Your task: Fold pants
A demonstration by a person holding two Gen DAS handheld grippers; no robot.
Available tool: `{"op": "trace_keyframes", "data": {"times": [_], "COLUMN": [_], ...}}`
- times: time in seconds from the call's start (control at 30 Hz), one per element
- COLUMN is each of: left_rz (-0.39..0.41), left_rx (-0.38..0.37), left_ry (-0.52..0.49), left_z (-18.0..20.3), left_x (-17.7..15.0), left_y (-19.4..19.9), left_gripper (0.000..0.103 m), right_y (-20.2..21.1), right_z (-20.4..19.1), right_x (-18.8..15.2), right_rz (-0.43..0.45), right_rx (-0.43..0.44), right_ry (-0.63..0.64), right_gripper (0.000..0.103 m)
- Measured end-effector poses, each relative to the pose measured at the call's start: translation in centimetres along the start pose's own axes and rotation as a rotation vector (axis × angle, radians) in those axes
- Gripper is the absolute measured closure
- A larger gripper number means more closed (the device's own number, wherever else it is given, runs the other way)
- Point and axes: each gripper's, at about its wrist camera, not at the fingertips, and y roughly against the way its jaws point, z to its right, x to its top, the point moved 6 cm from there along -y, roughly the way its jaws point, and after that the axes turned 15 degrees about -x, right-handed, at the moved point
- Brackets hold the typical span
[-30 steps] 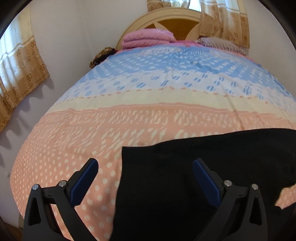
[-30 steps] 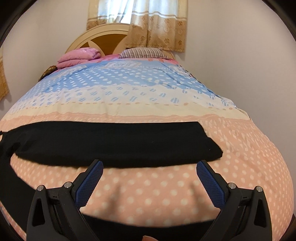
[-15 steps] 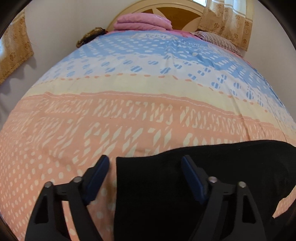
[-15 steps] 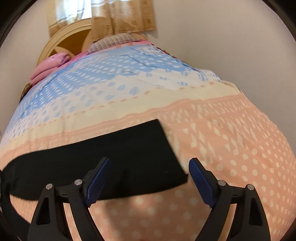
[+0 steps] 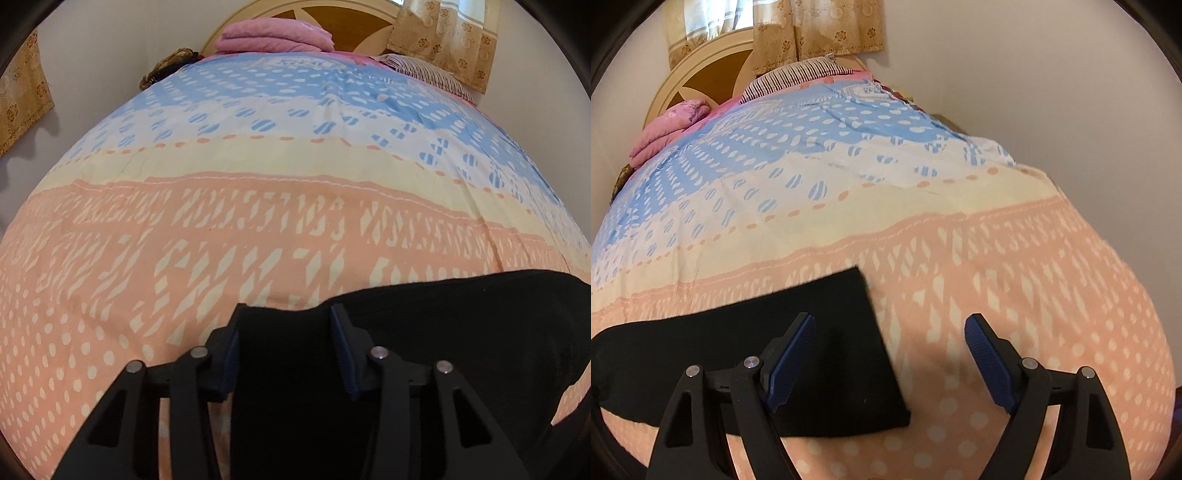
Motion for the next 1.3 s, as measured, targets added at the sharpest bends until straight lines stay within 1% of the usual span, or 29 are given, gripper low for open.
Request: {"op": "trace_keyframes", "data": {"times": [0.07,0.13,0.33,0.4,0.43,0.53,0.57,0.6,0.67,0.73,0.77,0.8,0.83,0.87,0.9,0.93,0.97,1.0,1.13,1.3], "left_rz": [-0.004,-0.002,0.0,0.003,0.004,-0.002,-0.004,-0.008,-0.014,-0.011,-0.008,-0.009,-0.008,0.001,0.008,0.013,0.015,0.016,0.043,0.104], "left_rx": [-0.003,0.004,0.002,0.01,0.015,0.024,0.027,0.029,0.037,0.029,0.017,0.015,0.009,-0.007,-0.021,-0.035,-0.056,-0.066,-0.077,-0.082], "left_ry": [-0.002,-0.004,0.005,0.004,0.003,-0.018,-0.021,-0.027,-0.034,-0.034,-0.033,-0.028,-0.027,-0.029,-0.021,-0.01,-0.005,0.001,-0.005,-0.015], "left_z": [0.2,0.2,0.1,0.1,0.0,0.3,0.3,0.5,0.6,0.7,0.7,0.7,0.6,0.7,0.7,0.6,0.6,0.5,0.7,1.3], "left_x": [0.2,0.2,0.4,0.4,0.5,0.5,0.5,0.6,0.7,0.8,0.9,0.8,0.8,0.8,0.8,0.8,0.8,0.8,0.9,1.3], "left_y": [-0.3,-0.4,-0.6,-0.7,-0.7,-0.9,-1.0,-1.1,-1.3,-1.3,-1.4,-1.4,-1.5,-1.3,-1.2,-1.0,-0.9,-0.7,0.2,1.8], "left_gripper": [0.062,0.062,0.061,0.058,0.054,0.053,0.048,0.046,0.044,0.044,0.045,0.045,0.048,0.058,0.064,0.073,0.083,0.085,0.086,0.086], "right_y": [-0.4,-0.9,-3.1,-3.9,-4.2,-5.3,-5.4,-5.5,-5.3,-5.3,-5.3,-5.3,-5.2,-5.2,-5.1,-4.9,-4.6,-4.3,-2.8,0.1], "right_z": [0.1,-0.2,-1.3,-1.9,-2.3,-3.2,-3.3,-3.5,-4.1,-4.3,-4.4,-4.4,-4.4,-4.3,-4.2,-4.0,-3.9,-3.7,-3.6,-3.2], "right_x": [0.7,1.3,2.7,2.7,2.6,2.1,1.9,1.8,1.7,1.8,1.7,1.7,1.7,1.7,1.7,1.7,1.6,1.6,1.9,2.2], "right_rz": [-0.002,-0.015,-0.101,-0.123,-0.132,-0.166,-0.165,-0.164,-0.159,-0.16,-0.167,-0.169,-0.165,-0.162,-0.158,-0.152,-0.142,-0.131,-0.085,-0.014], "right_rx": [-0.002,0.016,0.102,0.105,0.108,0.123,0.125,0.134,0.152,0.166,0.181,0.186,0.187,0.187,0.191,0.192,0.191,0.189,0.189,0.21], "right_ry": [0.006,0.01,-0.017,-0.007,0.003,0.022,0.026,0.034,0.059,0.071,0.071,0.069,0.065,0.062,0.056,0.051,0.05,0.051,0.054,0.051], "right_gripper": [0.019,0.019,0.019,0.019,0.019,0.019,0.019,0.02,0.035,0.056,0.062,0.071,0.08,0.084,0.09,0.095,0.096,0.097,0.098,0.098]}}
